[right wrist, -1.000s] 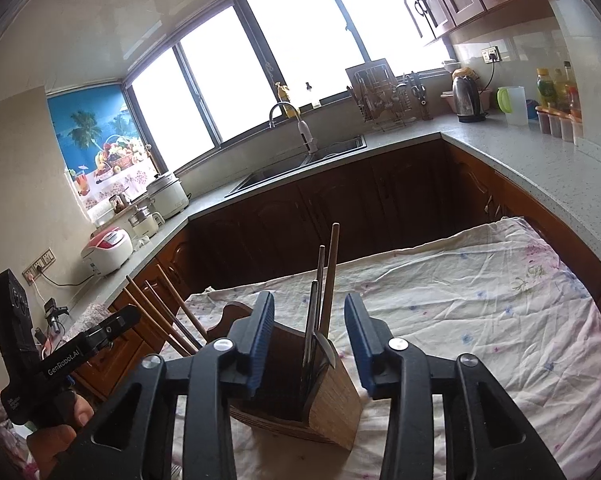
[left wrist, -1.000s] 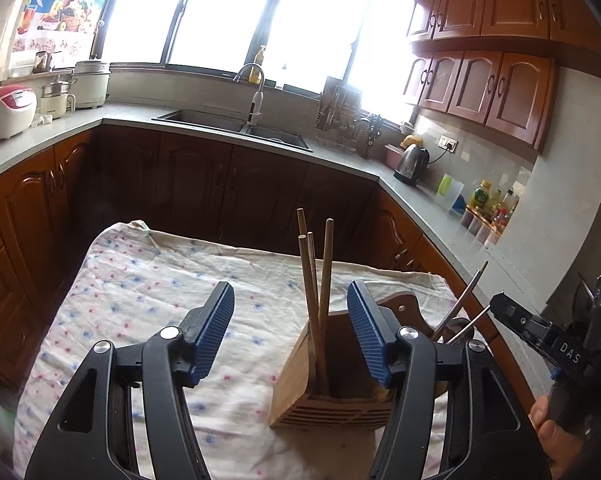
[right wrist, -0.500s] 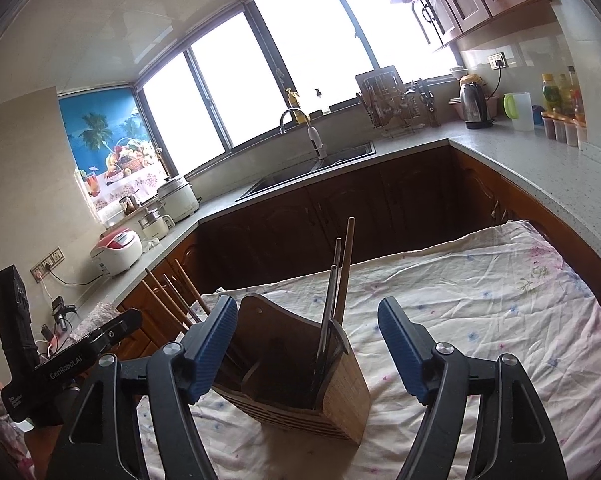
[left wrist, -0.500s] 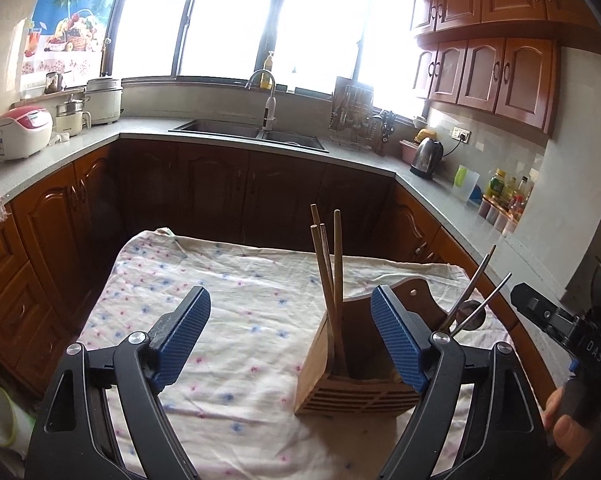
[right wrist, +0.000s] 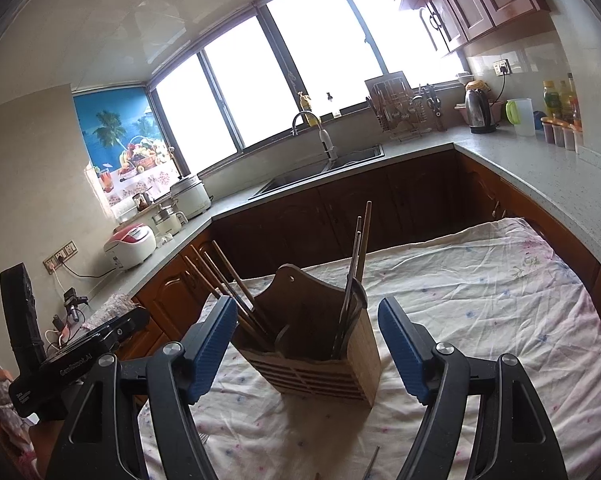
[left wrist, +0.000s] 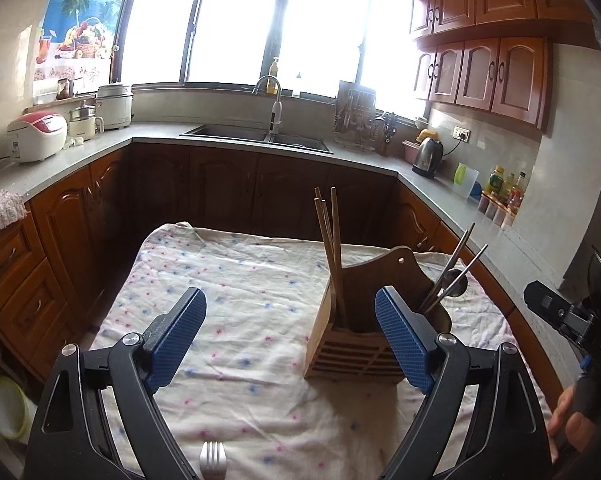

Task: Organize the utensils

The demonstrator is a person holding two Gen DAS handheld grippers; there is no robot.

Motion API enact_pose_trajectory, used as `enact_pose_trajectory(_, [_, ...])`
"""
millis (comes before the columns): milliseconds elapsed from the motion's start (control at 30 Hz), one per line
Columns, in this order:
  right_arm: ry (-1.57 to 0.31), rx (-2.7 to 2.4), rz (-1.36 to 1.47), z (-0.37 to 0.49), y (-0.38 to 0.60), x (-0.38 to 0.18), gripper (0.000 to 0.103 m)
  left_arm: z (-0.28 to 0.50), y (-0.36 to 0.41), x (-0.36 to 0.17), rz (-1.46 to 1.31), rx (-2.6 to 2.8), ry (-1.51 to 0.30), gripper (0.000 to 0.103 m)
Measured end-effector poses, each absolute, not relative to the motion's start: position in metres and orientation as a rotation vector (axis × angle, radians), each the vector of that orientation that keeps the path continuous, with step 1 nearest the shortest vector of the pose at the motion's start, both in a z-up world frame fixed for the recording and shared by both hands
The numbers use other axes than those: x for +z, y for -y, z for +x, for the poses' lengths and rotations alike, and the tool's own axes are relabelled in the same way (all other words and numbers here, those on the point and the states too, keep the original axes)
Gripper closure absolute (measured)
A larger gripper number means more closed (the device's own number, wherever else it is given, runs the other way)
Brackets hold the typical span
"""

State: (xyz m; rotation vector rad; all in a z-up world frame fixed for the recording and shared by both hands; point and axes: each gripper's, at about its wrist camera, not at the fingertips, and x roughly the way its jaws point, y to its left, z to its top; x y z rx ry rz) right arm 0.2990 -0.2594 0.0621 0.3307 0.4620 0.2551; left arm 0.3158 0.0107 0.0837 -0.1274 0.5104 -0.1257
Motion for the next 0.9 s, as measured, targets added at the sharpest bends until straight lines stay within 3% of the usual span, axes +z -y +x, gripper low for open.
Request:
enact_pose_trajectory(433, [-0.466, 0.26, 0.337, 0.244, 0.261, 0.06, 0.026, 0.252, -0.016, 0.078, -0.156, -0.149, -0.516, 0.012])
enact_pose_trajectory(700, [-0.44, 0.256, 0.314, 0.207, 0.263, 0.058, 0.018, 0.211, -0.017, 0.08, -0.172, -0.165, -0.489, 0.011])
enact_pose_trajectory(800, [-0.419, 0.263, 0.314, 0.196, 0.264, 0.063, 0.014, 0.199, -0.017, 0.09, -0.165, -0.154, -0.458, 0.002])
enact_pose_trajectory(900, [-0.38, 0.271, 0.302, 0.184, 0.266, 0.078, 0.009, 0.189, -0.02, 0.105, -0.172, -0.161, -0.409, 0.0])
